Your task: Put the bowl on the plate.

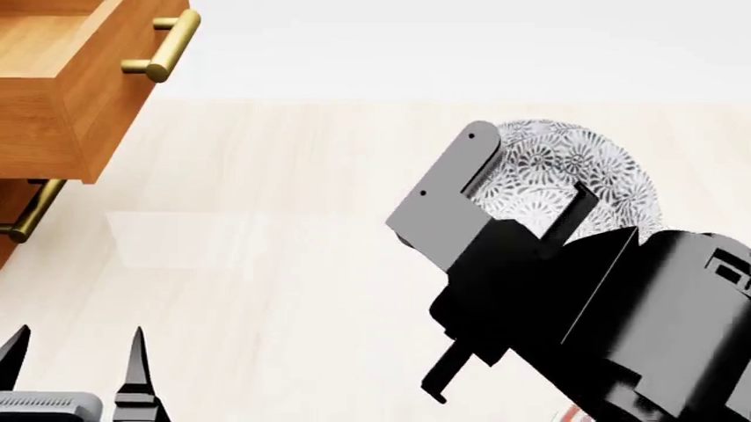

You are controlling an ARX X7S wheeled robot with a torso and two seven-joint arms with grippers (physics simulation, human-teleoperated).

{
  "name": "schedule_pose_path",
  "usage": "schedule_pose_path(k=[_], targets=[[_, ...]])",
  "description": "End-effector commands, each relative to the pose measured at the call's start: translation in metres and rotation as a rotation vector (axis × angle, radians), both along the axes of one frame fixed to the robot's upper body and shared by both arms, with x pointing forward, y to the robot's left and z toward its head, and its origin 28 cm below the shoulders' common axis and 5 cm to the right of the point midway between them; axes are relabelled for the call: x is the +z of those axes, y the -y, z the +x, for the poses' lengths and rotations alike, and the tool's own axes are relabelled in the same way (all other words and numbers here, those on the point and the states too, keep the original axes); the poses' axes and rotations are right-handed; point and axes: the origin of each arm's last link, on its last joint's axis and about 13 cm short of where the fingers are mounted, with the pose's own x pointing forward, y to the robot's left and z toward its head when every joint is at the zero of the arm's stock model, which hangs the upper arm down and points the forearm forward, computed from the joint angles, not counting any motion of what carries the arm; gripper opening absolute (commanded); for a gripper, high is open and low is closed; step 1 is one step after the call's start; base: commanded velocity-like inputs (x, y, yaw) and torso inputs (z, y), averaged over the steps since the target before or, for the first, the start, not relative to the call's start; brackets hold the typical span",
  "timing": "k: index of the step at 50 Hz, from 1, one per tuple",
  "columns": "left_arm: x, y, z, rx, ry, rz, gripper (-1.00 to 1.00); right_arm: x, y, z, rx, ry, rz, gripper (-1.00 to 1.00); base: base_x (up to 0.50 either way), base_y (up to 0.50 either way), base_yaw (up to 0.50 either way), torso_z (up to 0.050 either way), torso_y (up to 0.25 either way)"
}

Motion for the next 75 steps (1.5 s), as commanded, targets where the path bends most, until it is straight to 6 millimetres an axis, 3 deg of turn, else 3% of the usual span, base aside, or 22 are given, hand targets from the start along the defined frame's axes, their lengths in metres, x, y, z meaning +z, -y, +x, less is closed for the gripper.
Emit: schedule_pose_path(k=[1, 14, 32, 44, 75], targets=[[0.000, 0.000, 0.001, -0.004, -0.001, 0.006, 1.00, 0.012, 0.020, -0.026, -0.076, 0.071, 0.010, -1.00, 0.00, 0.00, 0.00, 0.000, 0.000], [0.000, 0.002, 0.002, -0.008, -0.003, 0.012, 1.00, 0.016, 0.040, -0.050, -0.166, 0.113, 0.053, -1.00, 0.00, 0.00, 0.00, 0.000, 0.000], [0.000, 0.002, 0.004, -0.012, -0.002, 0.013, 1.00, -0.008, 0.063, -0.078, -0.288, 0.081, 0.111, -1.00, 0.00, 0.00, 0.00, 0.000, 0.001], [0.000, 0.002, 0.005, -0.017, -0.004, 0.014, 1.00, -0.014, 0.073, -0.101, -0.362, 0.095, 0.165, -1.00, 0.00, 0.00, 0.00, 0.000, 0.000], [0.000, 0.003, 0.005, -0.021, -0.002, 0.017, 1.00, -0.044, 0.096, -0.121, -0.494, 0.073, 0.273, -1.00, 0.00, 0.00, 0.00, 0.000, 0.000]])
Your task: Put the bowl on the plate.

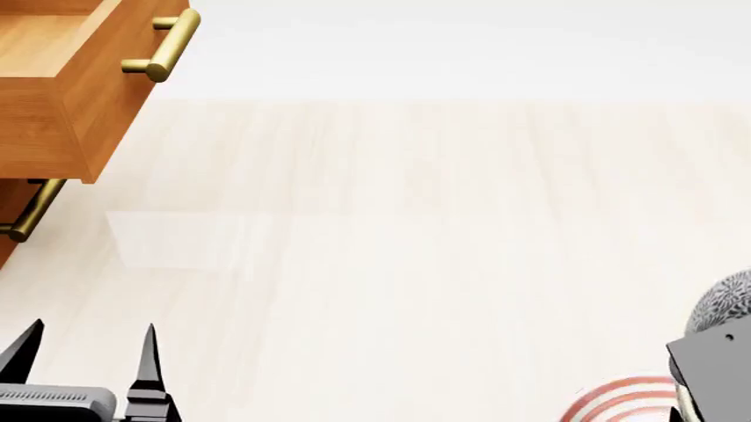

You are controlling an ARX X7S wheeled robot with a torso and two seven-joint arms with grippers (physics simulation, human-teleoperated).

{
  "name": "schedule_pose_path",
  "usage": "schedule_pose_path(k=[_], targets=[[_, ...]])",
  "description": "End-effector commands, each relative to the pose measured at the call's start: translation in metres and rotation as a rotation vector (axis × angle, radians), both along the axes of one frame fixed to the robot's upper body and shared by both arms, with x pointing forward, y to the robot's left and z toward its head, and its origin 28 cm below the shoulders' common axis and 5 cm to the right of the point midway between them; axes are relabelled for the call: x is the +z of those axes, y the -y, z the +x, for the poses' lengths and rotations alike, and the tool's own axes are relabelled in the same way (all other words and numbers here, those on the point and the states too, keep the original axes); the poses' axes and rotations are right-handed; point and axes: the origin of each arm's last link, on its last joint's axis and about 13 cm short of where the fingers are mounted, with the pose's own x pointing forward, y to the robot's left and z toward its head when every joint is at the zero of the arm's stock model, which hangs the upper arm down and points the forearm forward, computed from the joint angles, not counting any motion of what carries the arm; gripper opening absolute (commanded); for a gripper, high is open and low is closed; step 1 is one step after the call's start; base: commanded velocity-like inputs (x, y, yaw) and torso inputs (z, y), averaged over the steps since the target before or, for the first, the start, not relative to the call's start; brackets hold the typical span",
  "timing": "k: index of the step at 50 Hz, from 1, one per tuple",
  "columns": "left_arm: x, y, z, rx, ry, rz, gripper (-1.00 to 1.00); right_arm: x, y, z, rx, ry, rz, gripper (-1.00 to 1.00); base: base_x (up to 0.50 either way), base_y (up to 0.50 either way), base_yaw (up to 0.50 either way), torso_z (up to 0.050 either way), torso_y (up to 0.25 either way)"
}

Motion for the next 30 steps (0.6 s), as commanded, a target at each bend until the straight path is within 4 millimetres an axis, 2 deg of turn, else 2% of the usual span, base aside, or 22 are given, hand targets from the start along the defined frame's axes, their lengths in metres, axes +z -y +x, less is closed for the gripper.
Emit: schedule_pose_path(k=[1, 30], targets=[[0.001, 0.000, -0.001, -0.001, 0.002, 0.001, 1.00, -0.006, 0.007, -0.002, -0.033, 0.027, 0.015, -1.00, 0.00, 0.00, 0.00, 0.000, 0.000], [0.000, -0.001, 0.001, -0.001, 0.004, -0.004, 1.00, -0.038, 0.007, 0.002, -0.042, -0.005, 0.104, -1.00, 0.00, 0.00, 0.00, 0.000, 0.000]])
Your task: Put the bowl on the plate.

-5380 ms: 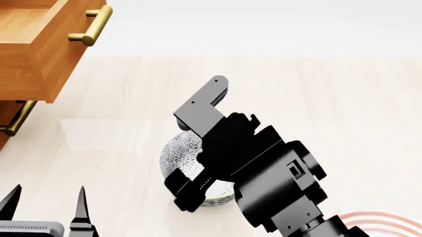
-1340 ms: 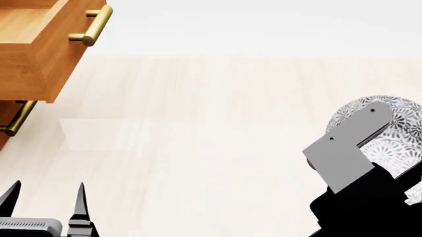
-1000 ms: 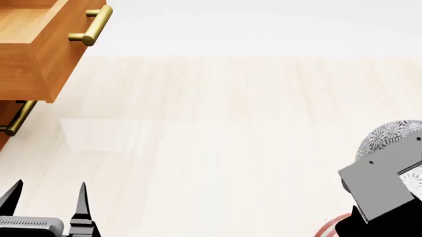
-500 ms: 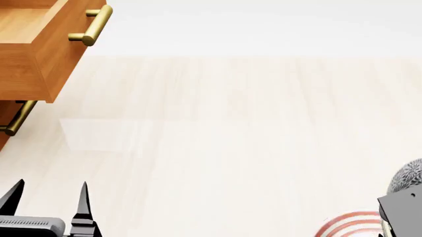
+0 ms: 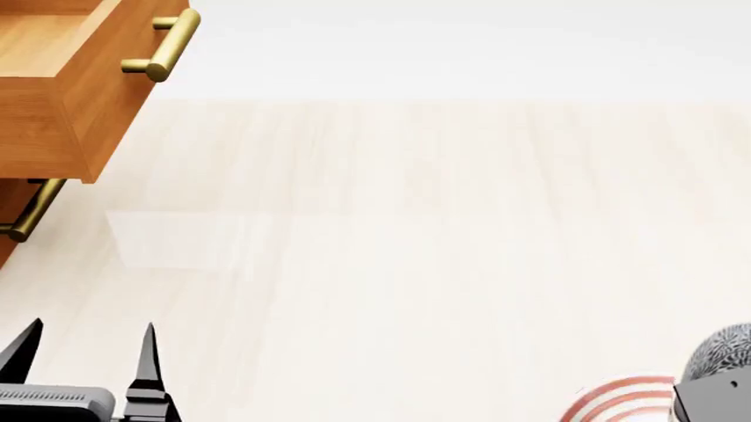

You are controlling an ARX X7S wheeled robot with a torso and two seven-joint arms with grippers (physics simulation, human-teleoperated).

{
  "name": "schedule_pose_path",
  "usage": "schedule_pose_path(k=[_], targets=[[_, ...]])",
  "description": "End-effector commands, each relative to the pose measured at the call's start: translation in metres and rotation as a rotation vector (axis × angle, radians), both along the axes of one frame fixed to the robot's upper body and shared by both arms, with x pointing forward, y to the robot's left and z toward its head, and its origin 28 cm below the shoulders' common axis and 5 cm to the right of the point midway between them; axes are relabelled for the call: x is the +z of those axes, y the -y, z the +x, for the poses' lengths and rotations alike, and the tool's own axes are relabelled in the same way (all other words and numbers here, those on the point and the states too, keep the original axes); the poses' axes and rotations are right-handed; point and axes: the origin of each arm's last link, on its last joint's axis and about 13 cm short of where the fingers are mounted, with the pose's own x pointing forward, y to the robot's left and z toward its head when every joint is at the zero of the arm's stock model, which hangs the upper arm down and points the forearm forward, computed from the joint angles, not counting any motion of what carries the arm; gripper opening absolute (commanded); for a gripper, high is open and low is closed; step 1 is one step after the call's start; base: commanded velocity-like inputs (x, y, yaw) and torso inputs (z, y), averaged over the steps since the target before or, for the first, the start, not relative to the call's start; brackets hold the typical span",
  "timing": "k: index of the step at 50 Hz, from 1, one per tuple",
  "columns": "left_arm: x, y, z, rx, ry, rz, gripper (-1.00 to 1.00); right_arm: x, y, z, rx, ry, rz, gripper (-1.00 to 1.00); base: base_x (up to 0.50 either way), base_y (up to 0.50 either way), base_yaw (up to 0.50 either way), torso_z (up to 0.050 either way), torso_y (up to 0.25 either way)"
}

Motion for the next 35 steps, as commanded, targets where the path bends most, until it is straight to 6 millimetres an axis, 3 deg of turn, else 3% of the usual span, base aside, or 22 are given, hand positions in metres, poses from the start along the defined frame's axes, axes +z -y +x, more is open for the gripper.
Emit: schedule_pose_path(k=[1, 29, 31, 32, 35], targets=[[-0.002, 0.000, 0.001, 0.001, 0.000, -0.001, 1.00, -0.005, 0.002, 0.007, -0.007, 0.036, 0.014, -1.00, 0.00, 0.00, 0.00, 0.000, 0.000], [0.000, 0.000, 0.001, -0.004, 0.003, -0.003, 1.00, -0.033, 0.000, 0.009, -0.005, -0.022, 0.072, -1.00, 0.00, 0.00, 0.00, 0.000, 0.000], [-0.017, -0.001, 0.001, -0.002, 0.004, -0.003, 1.00, -0.034, 0.000, 0.010, -0.007, -0.026, 0.075, -1.00, 0.00, 0.00, 0.00, 0.000, 0.000], [-0.005, -0.001, 0.001, -0.001, 0.004, -0.003, 1.00, -0.036, 0.001, 0.010, -0.008, -0.027, 0.076, -1.00, 0.00, 0.00, 0.00, 0.000, 0.000], [0.000, -0.001, 0.000, -0.001, 0.003, -0.004, 1.00, -0.037, 0.001, 0.010, -0.010, -0.031, 0.080, -1.00, 0.00, 0.00, 0.00, 0.000, 0.000]])
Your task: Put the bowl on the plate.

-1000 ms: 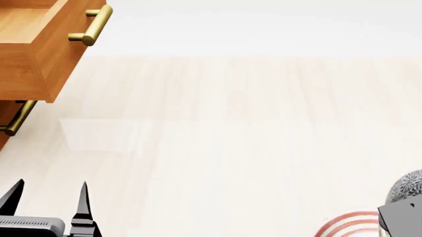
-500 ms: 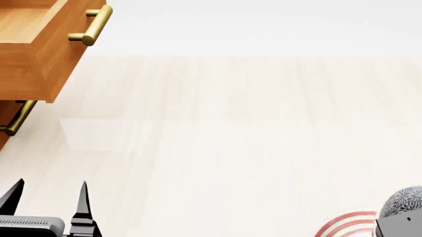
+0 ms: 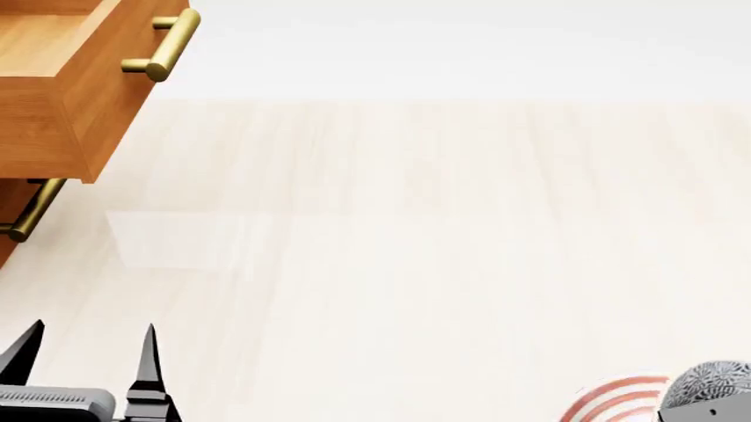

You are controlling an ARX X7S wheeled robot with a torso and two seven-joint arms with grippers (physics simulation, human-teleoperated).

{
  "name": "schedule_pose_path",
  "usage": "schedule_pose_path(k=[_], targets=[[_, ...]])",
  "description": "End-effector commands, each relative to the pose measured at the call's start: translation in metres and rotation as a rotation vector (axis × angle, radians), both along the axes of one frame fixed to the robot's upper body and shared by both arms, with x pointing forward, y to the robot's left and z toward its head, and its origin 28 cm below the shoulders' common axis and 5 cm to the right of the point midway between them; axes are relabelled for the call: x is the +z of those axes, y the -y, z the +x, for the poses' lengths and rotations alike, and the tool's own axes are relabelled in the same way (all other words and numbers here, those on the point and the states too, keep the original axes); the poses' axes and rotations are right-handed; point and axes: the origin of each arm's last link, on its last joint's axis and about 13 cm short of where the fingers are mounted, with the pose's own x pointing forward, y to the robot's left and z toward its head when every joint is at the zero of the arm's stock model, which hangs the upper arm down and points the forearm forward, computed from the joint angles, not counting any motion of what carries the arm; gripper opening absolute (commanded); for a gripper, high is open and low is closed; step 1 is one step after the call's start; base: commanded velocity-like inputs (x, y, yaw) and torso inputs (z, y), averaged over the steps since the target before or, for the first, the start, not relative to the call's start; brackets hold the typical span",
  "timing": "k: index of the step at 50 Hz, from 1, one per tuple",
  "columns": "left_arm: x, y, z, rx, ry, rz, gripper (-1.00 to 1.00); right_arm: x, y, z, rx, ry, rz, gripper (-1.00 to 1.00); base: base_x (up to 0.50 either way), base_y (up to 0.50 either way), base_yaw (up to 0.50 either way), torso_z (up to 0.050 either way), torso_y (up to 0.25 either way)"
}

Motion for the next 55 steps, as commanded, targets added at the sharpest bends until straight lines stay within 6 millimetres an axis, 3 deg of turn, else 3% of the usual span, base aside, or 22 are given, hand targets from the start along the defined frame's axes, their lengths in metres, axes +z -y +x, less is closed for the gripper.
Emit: schedule_pose_path(k=[1, 23, 24, 34, 37, 38, 40, 41, 42, 44, 47, 50, 55], targets=[[0.004, 0.000, -0.001, 0.001, 0.001, -0.001, 1.00, -0.004, 0.002, 0.004, -0.004, 0.018, 0.004, -1.00, 0.00, 0.00, 0.00, 0.000, 0.000], [0.003, 0.000, -0.001, 0.000, 0.003, -0.002, 1.00, -0.009, 0.005, 0.005, -0.019, 0.010, 0.001, -1.00, 0.00, 0.00, 0.00, 0.000, 0.000], [0.003, 0.000, -0.001, -0.001, 0.003, -0.002, 1.00, -0.008, 0.005, 0.004, -0.021, 0.010, -0.003, 1.00, 0.00, 0.00, 0.00, 0.000, 0.000], [0.005, 0.001, -0.002, -0.004, 0.006, -0.002, 1.00, -0.009, 0.003, 0.001, -0.007, 0.004, 0.011, 1.00, 0.00, 0.00, 0.00, 0.000, 0.000], [-0.014, 0.000, -0.001, -0.003, 0.006, -0.001, 1.00, -0.009, 0.002, 0.002, -0.005, 0.007, 0.014, 1.00, 0.00, 0.00, 0.00, 0.000, 0.000], [0.002, 0.000, -0.002, -0.002, 0.006, -0.001, 1.00, -0.008, 0.002, 0.002, -0.002, 0.010, 0.015, 1.00, 0.00, 0.00, 0.00, 0.000, 0.000], [0.004, 0.000, -0.002, -0.002, 0.007, -0.002, 1.00, -0.008, 0.001, 0.002, 0.004, 0.014, 0.019, 1.00, 0.00, 0.00, 0.00, 0.000, 0.000], [-0.009, 0.000, -0.002, -0.001, 0.006, -0.001, 1.00, -0.006, -0.001, 0.002, 0.015, 0.026, 0.030, 1.00, 0.00, 0.00, 0.00, 0.000, 0.000], [-0.001, 0.000, -0.002, -0.002, 0.006, -0.001, 1.00, -0.005, -0.001, 0.002, 0.019, 0.032, 0.035, 1.00, 0.00, 0.00, 0.00, 0.000, 0.000], [-0.013, 0.000, -0.002, -0.003, 0.007, -0.002, 1.00, -0.002, -0.003, 0.002, 0.029, 0.044, 0.040, 1.00, 0.00, 0.00, 0.00, 0.000, 0.000], [-0.014, 0.000, -0.002, -0.003, 0.008, -0.003, 1.00, 0.003, -0.006, 0.002, 0.050, 0.065, 0.047, 1.00, 0.00, 0.00, 0.00, 0.000, 0.000], [0.004, 0.001, -0.003, -0.004, 0.008, -0.003, 1.00, 0.009, -0.009, 0.001, 0.072, 0.100, 0.067, 1.00, 0.00, 0.00, 0.00, 0.000, 0.000], [0.005, 0.001, -0.003, -0.003, 0.008, -0.003, 1.00, 0.021, -0.013, 0.001, 0.106, 0.150, 0.086, 1.00, 0.00, 0.00, 0.00, 0.000, 0.000]])
